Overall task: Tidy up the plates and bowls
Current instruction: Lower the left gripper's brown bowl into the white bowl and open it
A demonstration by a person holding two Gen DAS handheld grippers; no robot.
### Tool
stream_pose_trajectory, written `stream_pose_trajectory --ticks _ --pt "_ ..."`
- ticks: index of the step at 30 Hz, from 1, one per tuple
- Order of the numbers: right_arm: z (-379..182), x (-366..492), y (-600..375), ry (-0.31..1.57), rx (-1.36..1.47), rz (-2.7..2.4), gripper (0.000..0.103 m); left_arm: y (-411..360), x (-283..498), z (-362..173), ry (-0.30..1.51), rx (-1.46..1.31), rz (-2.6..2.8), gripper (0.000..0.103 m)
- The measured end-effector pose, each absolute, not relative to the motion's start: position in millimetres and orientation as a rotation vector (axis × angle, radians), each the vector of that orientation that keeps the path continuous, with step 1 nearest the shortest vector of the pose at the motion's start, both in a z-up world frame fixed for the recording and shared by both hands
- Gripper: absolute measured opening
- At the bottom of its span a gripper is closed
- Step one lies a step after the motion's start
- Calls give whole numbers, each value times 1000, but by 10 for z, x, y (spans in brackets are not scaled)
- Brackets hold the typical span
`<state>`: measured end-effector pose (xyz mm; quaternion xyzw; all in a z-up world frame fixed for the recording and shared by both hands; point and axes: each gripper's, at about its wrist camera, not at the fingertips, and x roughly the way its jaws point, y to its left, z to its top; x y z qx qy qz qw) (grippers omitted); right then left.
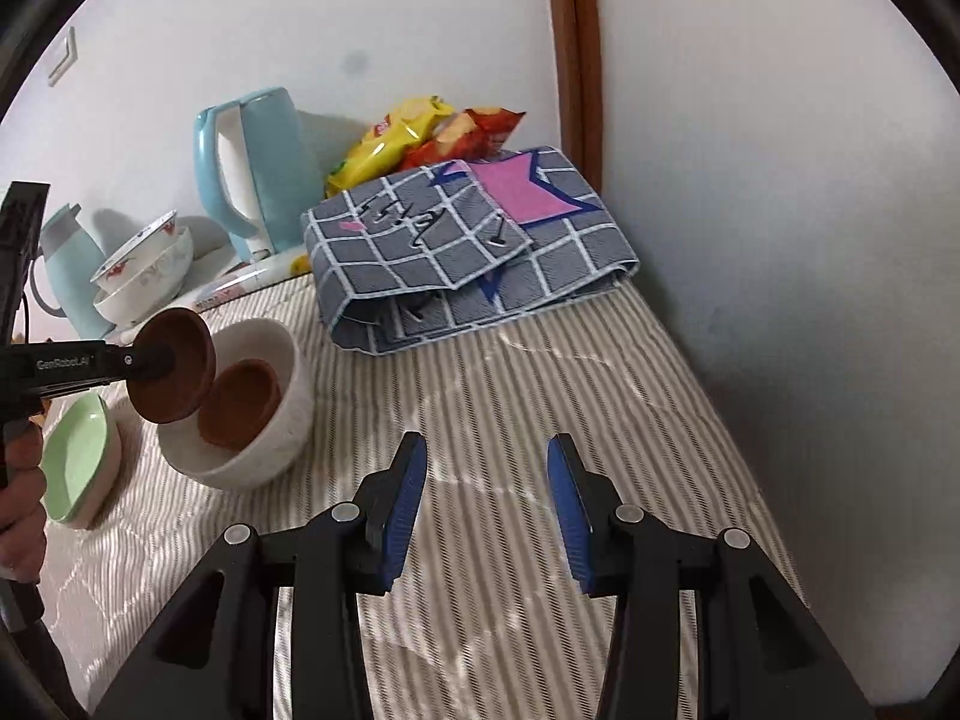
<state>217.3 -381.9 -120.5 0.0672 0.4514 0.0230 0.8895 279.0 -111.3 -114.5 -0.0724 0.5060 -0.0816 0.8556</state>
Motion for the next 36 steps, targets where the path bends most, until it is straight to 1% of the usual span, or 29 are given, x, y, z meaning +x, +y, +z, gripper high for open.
stream_pose_trajectory --ticks 9,19,29,33,36 --pt "-1221 2072 -3913 926 144 63 43 -1158 2879 -1324 1101 -155 -136 9" --pt "-1269 2062 -3861 951 138 81 43 -1187 2929 -1402 1123 -163 -145 9" --pt "-1167 2098 -3729 918 127 93 44 -1194 2961 -1444 1144 -173 -166 10" --pt "-1188 2136 -3631 926 143 106 44 -1229 2957 -1437 1148 -131 -176 11" --pt "-1194 2160 -3543 933 132 118 44 -1262 2928 -1404 1139 -98 -190 15"
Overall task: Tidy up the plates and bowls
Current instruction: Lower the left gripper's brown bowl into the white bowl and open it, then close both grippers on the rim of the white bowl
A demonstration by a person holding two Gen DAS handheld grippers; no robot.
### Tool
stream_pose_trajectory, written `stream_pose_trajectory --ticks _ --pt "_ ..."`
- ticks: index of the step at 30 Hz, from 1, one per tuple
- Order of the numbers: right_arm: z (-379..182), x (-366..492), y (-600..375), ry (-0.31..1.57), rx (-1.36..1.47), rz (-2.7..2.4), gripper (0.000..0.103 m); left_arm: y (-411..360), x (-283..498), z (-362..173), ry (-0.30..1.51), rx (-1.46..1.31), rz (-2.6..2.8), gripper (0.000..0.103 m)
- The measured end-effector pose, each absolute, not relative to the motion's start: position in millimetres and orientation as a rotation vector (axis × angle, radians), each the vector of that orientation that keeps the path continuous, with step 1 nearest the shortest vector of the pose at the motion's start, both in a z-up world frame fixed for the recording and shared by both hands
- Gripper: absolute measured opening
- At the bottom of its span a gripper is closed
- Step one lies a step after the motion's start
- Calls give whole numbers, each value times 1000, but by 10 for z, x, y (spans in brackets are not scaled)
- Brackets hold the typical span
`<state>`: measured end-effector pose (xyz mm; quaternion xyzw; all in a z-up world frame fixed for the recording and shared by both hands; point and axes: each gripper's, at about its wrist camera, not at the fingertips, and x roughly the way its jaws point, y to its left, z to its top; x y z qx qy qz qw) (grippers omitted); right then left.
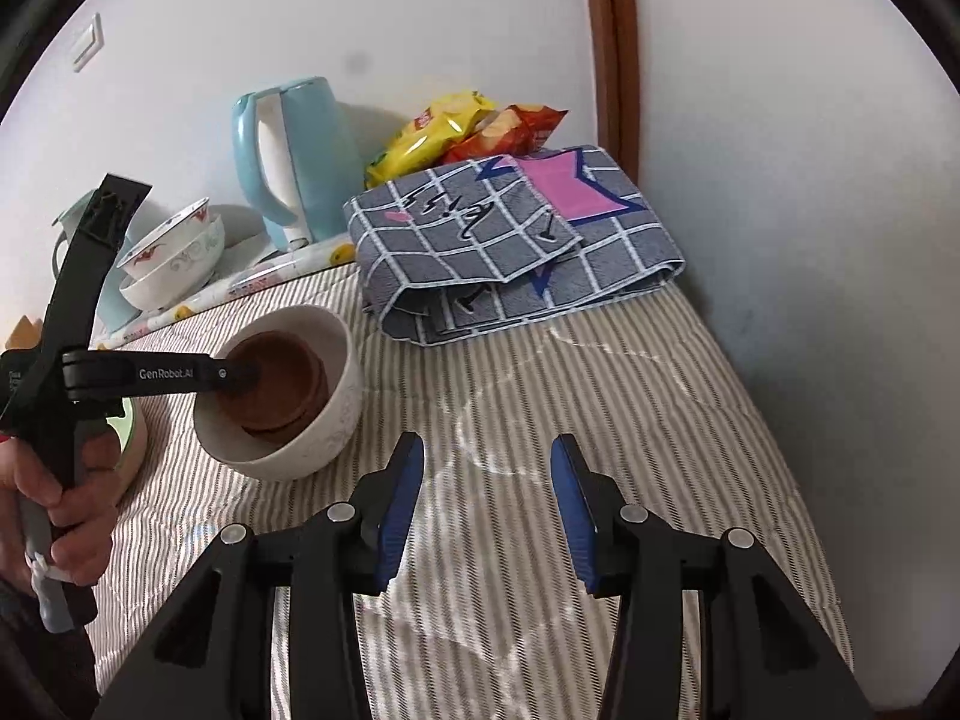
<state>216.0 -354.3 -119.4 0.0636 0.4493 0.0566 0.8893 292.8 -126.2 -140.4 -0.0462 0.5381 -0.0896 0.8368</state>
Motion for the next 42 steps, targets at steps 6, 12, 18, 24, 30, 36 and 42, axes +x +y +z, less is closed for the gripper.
stream_pose_trajectory --ticks 6,12,18,24,30,36,42 --pt "-1120 2240 -3402 928 130 145 44 -1222 2806 -1214 1089 -83 -195 26" --pt "-1087 2426 -3184 935 141 187 44 -971 2755 -1111 1059 -119 -142 40" --pt "-1251 2692 -2959 1003 147 191 44 -843 2786 -1273 1108 -179 -131 40" --pt "-1414 2848 -2837 1062 115 163 43 -866 2847 -1410 1140 -189 -137 40" --pt "-1563 2952 -2771 1104 46 102 39 -950 2914 -1516 1169 -130 -117 40" --pt "-1648 3012 -2780 1129 51 107 39 -957 2985 -1629 1197 -112 -106 39" --pt "-1659 3025 -2778 1136 54 117 39 -908 2988 -1592 1177 -118 -116 39"
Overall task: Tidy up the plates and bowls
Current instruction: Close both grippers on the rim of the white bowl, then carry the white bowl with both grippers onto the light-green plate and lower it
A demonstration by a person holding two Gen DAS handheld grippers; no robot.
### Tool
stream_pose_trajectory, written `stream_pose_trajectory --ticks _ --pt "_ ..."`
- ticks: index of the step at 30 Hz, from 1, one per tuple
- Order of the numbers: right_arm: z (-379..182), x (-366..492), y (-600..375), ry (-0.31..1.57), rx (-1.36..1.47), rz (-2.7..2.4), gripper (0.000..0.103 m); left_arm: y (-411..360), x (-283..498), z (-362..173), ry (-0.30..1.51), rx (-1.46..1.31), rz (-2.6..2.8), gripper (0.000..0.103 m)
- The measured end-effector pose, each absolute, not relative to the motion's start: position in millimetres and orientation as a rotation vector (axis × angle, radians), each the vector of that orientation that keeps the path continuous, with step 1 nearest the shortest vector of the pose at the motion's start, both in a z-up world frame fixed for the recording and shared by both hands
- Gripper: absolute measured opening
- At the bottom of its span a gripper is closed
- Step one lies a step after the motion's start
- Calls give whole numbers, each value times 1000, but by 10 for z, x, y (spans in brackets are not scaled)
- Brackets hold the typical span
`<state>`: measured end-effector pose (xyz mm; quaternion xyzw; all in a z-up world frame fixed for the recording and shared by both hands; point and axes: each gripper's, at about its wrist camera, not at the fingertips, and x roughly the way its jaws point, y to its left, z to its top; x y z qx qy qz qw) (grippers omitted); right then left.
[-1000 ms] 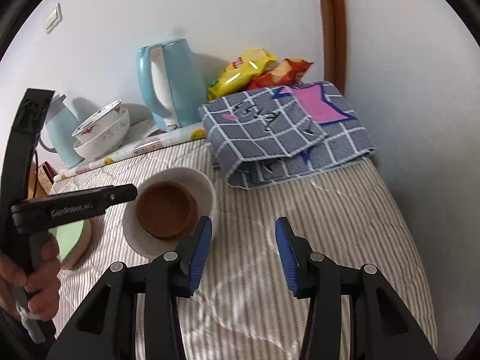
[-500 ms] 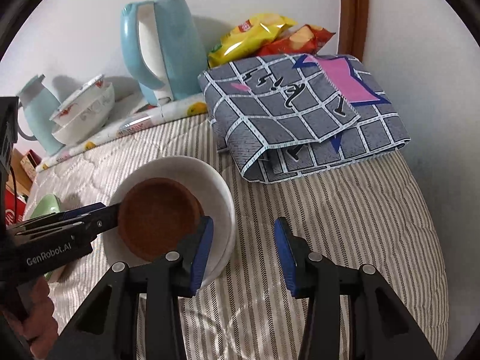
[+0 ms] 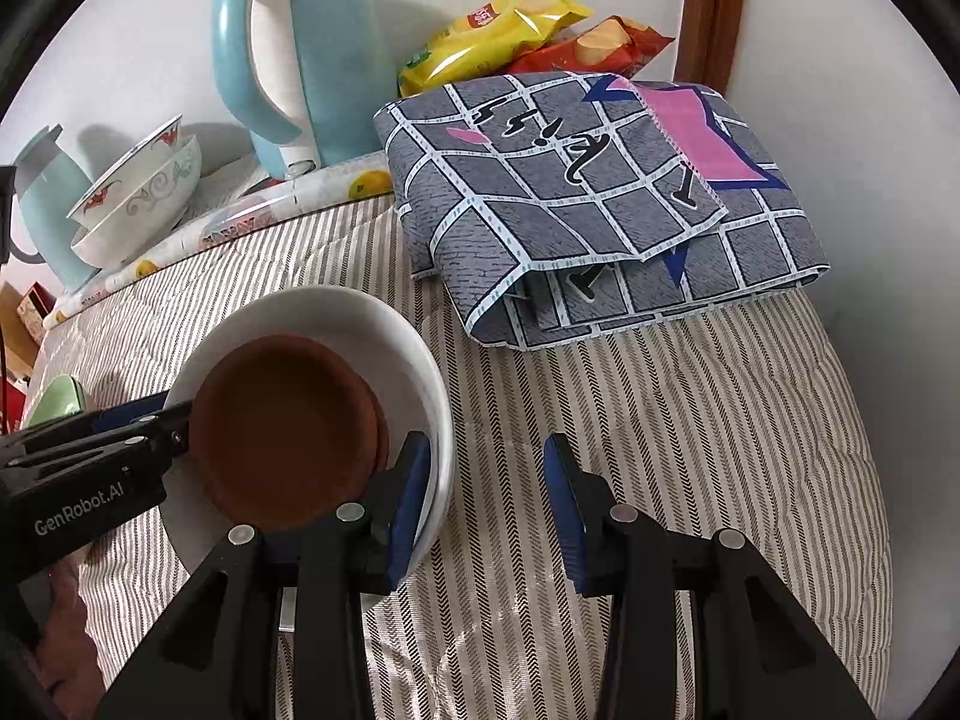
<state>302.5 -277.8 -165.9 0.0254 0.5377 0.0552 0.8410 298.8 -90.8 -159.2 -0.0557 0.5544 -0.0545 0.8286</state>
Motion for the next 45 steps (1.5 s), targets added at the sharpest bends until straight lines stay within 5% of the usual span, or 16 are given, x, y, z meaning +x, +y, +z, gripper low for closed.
stream_pose_trajectory --ticks 15,19,23,24,45 --pt "-1768 3094 -2745 1148 73 138 40 -966 3049 -1696 1190 -119 -130 36" --pt "-1781 3090 -2772 1140 114 159 37 -980 3055 -1706 1186 -146 -163 24" --pt "-1766 3074 -2735 1135 145 200 19 -1054 3027 -1684 1170 -146 -196 10" --pt "-1762 3072 -2720 1135 150 206 13 -1063 3021 -1680 1167 -143 -192 10" --pt "-1664 2747 -2860 1129 236 151 12 -1074 2678 -1647 1163 -175 -203 9"
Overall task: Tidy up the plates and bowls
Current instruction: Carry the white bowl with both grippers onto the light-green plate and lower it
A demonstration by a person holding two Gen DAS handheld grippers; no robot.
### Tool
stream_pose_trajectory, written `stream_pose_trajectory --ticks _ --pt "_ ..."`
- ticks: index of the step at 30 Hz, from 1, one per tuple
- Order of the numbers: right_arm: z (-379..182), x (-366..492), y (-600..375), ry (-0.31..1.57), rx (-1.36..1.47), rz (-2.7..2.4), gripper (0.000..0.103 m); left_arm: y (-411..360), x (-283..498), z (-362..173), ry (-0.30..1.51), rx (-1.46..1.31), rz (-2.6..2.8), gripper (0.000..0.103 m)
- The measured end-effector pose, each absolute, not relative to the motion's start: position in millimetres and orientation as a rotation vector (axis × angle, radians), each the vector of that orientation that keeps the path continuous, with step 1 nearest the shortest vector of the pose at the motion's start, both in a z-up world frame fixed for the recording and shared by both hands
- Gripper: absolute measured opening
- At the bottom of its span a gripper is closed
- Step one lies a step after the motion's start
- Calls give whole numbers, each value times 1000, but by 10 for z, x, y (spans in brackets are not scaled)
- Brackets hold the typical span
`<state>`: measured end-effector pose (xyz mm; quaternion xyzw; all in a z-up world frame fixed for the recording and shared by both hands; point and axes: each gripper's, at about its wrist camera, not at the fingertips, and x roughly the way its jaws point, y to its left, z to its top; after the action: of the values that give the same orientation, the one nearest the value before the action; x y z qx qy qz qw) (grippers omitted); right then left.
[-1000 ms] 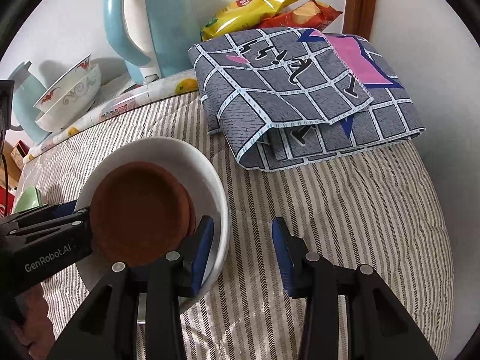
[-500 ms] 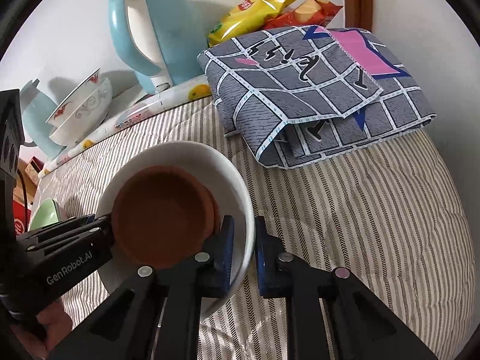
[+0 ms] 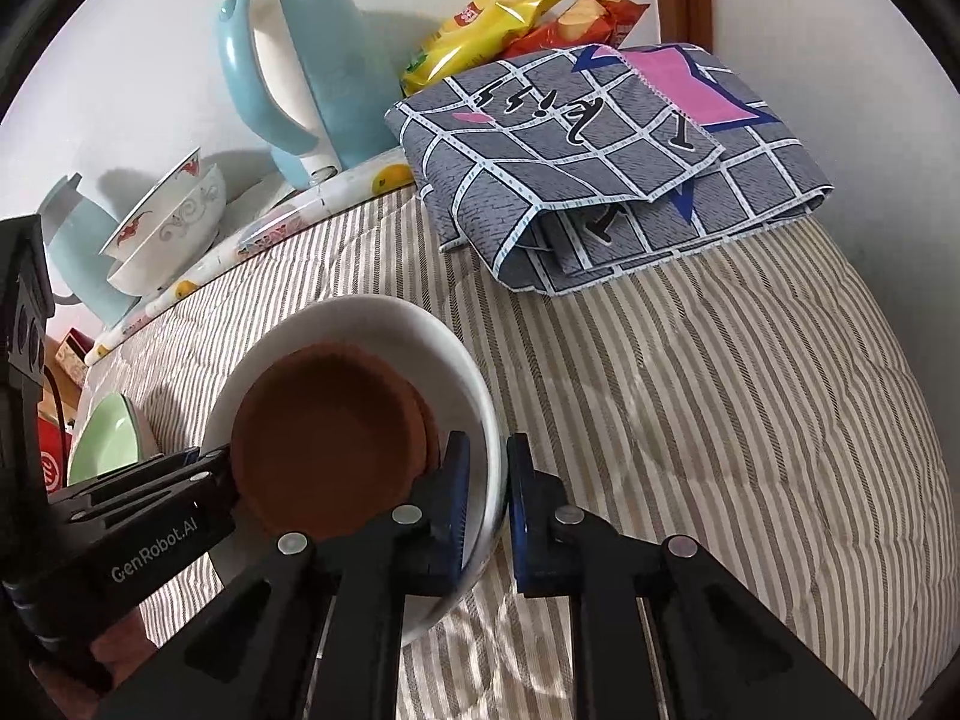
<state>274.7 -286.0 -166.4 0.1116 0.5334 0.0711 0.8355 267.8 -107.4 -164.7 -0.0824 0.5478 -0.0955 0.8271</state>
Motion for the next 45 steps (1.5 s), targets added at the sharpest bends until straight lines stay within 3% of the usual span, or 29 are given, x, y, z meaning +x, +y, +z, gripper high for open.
stream_pose_trajectory --ticks 25,45 --pt "-1015 2420 -2616 1048 214 185 12 -755 2319 -983 1073 -177 -180 9" --pt "-844 2262 -2308 1037 195 192 12 -404 2109 -856 1045 -199 -177 9"
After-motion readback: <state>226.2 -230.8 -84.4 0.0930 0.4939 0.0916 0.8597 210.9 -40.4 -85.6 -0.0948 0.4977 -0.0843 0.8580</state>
